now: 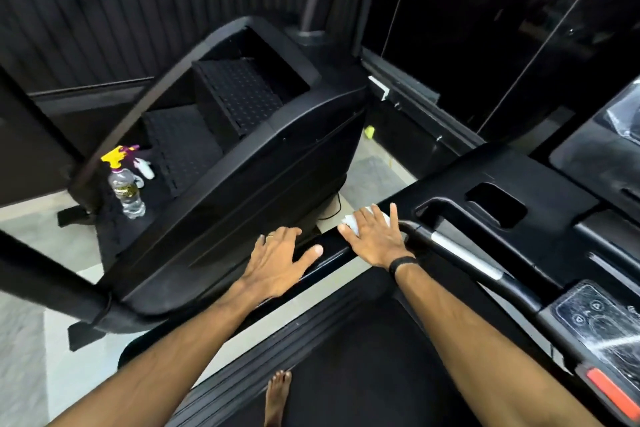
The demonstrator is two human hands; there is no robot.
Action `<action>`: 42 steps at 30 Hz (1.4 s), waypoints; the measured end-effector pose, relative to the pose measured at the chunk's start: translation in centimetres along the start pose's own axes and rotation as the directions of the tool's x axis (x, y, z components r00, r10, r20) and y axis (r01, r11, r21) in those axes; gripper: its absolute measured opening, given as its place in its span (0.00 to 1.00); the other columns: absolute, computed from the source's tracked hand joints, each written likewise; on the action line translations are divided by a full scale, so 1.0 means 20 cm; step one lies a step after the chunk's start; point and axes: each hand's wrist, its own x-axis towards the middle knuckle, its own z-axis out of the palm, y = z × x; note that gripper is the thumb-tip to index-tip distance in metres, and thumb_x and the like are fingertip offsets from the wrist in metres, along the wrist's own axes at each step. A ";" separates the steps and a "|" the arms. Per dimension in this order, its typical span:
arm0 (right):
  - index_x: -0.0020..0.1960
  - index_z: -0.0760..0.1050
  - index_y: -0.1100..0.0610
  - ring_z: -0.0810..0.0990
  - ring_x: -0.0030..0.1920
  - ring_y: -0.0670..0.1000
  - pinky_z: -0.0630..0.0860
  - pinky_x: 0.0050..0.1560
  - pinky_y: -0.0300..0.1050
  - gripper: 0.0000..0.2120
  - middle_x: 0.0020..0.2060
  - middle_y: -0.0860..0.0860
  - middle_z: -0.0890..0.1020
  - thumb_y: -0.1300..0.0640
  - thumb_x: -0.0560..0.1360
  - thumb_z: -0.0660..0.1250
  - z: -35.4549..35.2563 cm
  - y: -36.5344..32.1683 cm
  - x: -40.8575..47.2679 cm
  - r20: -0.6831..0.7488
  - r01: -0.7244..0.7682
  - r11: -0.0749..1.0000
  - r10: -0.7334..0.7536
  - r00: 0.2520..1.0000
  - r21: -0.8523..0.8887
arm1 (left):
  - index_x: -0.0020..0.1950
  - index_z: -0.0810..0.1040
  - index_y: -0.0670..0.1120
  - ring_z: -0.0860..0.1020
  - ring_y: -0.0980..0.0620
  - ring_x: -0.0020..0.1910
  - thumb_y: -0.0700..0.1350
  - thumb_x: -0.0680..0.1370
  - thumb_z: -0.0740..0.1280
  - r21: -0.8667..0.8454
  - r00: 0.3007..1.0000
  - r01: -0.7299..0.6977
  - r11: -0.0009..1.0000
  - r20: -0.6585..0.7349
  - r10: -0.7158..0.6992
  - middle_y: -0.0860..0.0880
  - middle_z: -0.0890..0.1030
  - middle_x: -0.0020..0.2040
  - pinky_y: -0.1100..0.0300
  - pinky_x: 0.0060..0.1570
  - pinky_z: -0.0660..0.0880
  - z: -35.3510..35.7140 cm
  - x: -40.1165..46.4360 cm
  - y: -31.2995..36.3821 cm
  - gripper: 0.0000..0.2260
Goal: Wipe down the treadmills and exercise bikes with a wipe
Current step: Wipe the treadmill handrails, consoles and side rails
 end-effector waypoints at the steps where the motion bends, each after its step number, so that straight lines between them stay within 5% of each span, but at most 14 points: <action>1: 0.78 0.60 0.55 0.47 0.81 0.53 0.29 0.76 0.61 0.34 0.79 0.52 0.60 0.35 0.82 0.42 0.02 -0.04 -0.04 -0.008 0.022 1.000 -0.022 1.000 0.006 | 0.76 0.63 0.46 0.69 0.46 0.71 0.69 0.78 0.55 0.062 0.998 0.005 0.998 0.056 -0.009 0.46 0.70 0.72 0.45 0.72 0.62 0.01 -0.07 -0.01 0.35; 3: 0.78 0.61 0.56 0.48 0.80 0.54 0.30 0.76 0.60 0.33 0.78 0.52 0.61 0.36 0.83 0.42 0.05 -0.11 -0.09 -0.027 0.068 0.998 -0.068 0.997 0.005 | 0.79 0.56 0.47 0.70 0.43 0.70 0.71 0.76 0.57 0.205 0.990 0.021 0.979 0.135 -0.049 0.45 0.69 0.73 0.45 0.69 0.66 0.03 -0.17 -0.04 0.40; 8: 0.75 0.65 0.55 0.57 0.78 0.54 0.38 0.77 0.61 0.29 0.73 0.51 0.68 0.38 0.83 0.45 0.15 -0.31 -0.21 -0.100 0.242 0.970 -0.241 0.965 0.006 | 0.80 0.51 0.46 0.72 0.43 0.68 0.65 0.79 0.59 0.407 0.996 0.062 0.911 0.031 -0.081 0.45 0.70 0.72 0.47 0.65 0.69 0.05 -0.32 -0.10 0.37; 14: 0.77 0.62 0.50 0.58 0.77 0.48 0.45 0.78 0.56 0.24 0.74 0.48 0.66 0.43 0.83 0.51 0.15 -0.41 -0.39 -0.102 0.593 0.805 -0.589 0.802 0.011 | 0.80 0.53 0.47 0.72 0.44 0.67 0.65 0.79 0.57 0.461 0.994 0.105 0.881 -0.021 -0.108 0.45 0.71 0.70 0.48 0.64 0.70 0.03 -0.48 -0.25 0.36; 16: 0.75 0.63 0.43 0.62 0.74 0.47 0.46 0.76 0.59 0.23 0.71 0.44 0.69 0.42 0.82 0.47 0.12 -0.29 -0.31 -0.110 0.545 0.838 -0.544 0.832 -0.022 | 0.80 0.52 0.47 0.72 0.43 0.68 0.66 0.79 0.56 0.470 0.991 0.127 0.874 -0.024 -0.131 0.45 0.71 0.70 0.48 0.64 0.69 0.00 -0.53 -0.30 0.37; 18: 0.71 0.66 0.40 0.64 0.73 0.47 0.40 0.76 0.62 0.28 0.66 0.43 0.72 0.37 0.79 0.39 0.08 -0.21 -0.20 -0.077 0.347 0.937 -0.344 0.936 0.031 | 0.80 0.53 0.47 0.72 0.43 0.68 0.68 0.79 0.56 0.478 0.989 0.140 0.867 -0.035 -0.140 0.45 0.71 0.70 0.48 0.65 0.69 -0.02 -0.59 -0.35 0.37; 22: 0.69 0.72 0.52 0.65 0.74 0.51 0.41 0.78 0.59 0.34 0.68 0.51 0.74 0.33 0.80 0.41 0.11 -0.37 -0.12 -0.012 0.104 0.994 -0.105 0.994 -0.018 | 0.80 0.53 0.47 0.71 0.44 0.68 0.69 0.78 0.56 0.454 0.987 0.152 0.878 -0.020 -0.160 0.45 0.71 0.70 0.49 0.65 0.69 -0.08 -0.69 -0.43 0.38; 26: 0.60 0.77 0.51 0.74 0.62 0.51 0.61 0.69 0.53 0.38 0.58 0.49 0.81 0.32 0.76 0.36 0.23 -0.88 -0.35 -0.082 0.276 0.957 -0.283 0.956 -0.091 | 0.80 0.54 0.50 0.69 0.47 0.71 0.72 0.73 0.62 0.251 0.990 0.111 0.962 0.055 -0.129 0.49 0.69 0.72 0.49 0.70 0.64 -0.15 -0.77 -0.56 0.43; 30: 0.60 0.78 0.55 0.75 0.61 0.54 0.64 0.69 0.55 0.40 0.54 0.52 0.81 0.36 0.80 0.33 0.36 -1.34 -0.59 -0.126 0.379 0.921 -0.388 0.913 -0.084 | 0.80 0.50 0.50 0.57 0.54 0.78 0.78 0.61 0.64 -0.143 0.990 0.033 0.989 0.144 -0.012 0.53 0.58 0.79 0.47 0.78 0.45 -0.26 -0.88 -0.79 0.56; 35: 0.70 0.74 0.55 0.69 0.71 0.53 0.54 0.76 0.54 0.39 0.66 0.51 0.77 0.35 0.80 0.35 0.37 -1.44 -0.66 -0.084 0.373 0.926 -0.377 0.922 -0.062 | 0.80 0.50 0.51 0.56 0.54 0.78 0.82 0.59 0.60 -0.251 0.978 0.062 0.966 0.211 -0.008 0.55 0.58 0.78 0.47 0.78 0.41 -0.31 -1.00 -1.05 0.58; 39: 0.76 0.65 0.46 0.62 0.75 0.48 0.49 0.78 0.53 0.23 0.73 0.46 0.71 0.43 0.85 0.44 0.30 -1.31 -0.66 -0.009 0.507 0.862 -0.507 0.862 -0.018 | 0.80 0.48 0.50 0.56 0.52 0.78 0.67 0.66 0.72 -0.149 0.967 -0.086 0.985 0.225 0.118 0.53 0.56 0.78 0.47 0.77 0.37 -0.33 -0.99 -1.05 0.52; 42: 0.77 0.62 0.41 0.60 0.76 0.45 0.41 0.78 0.55 0.21 0.75 0.44 0.67 0.46 0.86 0.44 0.21 -1.09 -0.58 0.026 0.360 0.933 -0.360 0.933 -0.004 | 0.81 0.46 0.49 0.54 0.53 0.79 0.58 0.69 0.76 -0.118 0.969 -0.107 0.987 0.210 0.130 0.52 0.54 0.80 0.48 0.77 0.35 -0.35 -1.02 -1.08 0.51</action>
